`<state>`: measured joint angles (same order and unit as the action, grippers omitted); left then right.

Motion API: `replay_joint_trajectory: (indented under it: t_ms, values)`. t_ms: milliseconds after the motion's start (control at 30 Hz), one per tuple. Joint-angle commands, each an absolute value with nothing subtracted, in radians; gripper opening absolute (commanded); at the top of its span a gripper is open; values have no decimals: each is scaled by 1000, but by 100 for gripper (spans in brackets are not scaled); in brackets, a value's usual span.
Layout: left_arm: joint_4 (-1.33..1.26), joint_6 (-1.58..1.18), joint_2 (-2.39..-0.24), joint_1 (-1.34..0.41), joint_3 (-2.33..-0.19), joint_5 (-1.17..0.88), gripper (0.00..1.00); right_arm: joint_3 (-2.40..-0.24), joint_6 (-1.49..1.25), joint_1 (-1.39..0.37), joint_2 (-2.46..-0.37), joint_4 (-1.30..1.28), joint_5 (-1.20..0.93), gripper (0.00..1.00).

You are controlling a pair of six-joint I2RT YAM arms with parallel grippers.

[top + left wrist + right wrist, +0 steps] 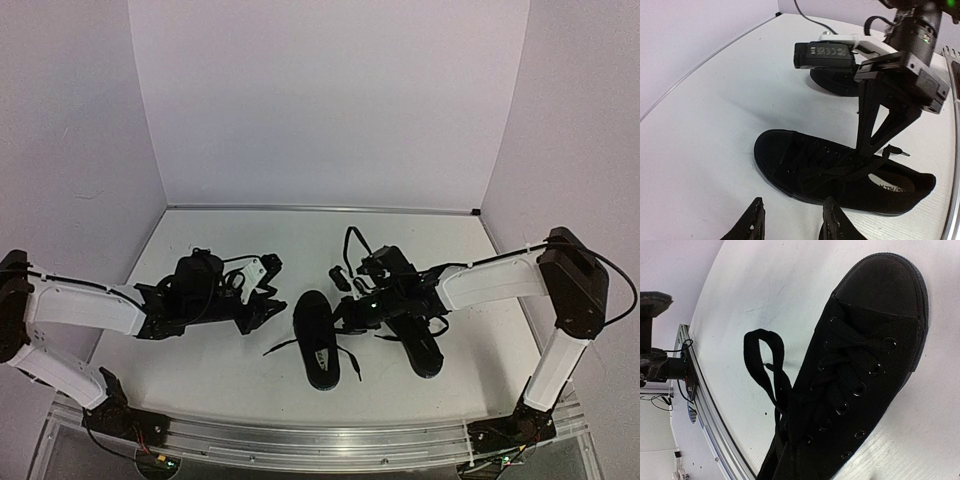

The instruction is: Tie the shoes

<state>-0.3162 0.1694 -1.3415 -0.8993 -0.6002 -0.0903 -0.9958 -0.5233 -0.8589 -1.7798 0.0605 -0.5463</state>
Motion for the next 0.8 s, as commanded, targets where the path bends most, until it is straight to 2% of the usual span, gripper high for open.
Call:
replay_joint_trajectory:
  t_ms: [0,100,200,333,767]
  values:
    - [-283,365,-1310,-905,-584,-181,38,-1016,-524,-863,-1746,84,-565,0]
    - [-253,453,-1358,-925,-608,-220,36,-1015,-529,-863,-1746,87,-568,0]
    - [-241,538,-1409,-954,-650,-226,26,-1016,-533,-863,-1748,89,-569,0]
    - [-217,627,-1498,-989,-721,-214,21,-1017,-541,-862,-1753,90,-569,0]
    - [-191,732,-1625,-1037,-818,-182,21,-1009,-554,-864,-1749,101,-578,0]
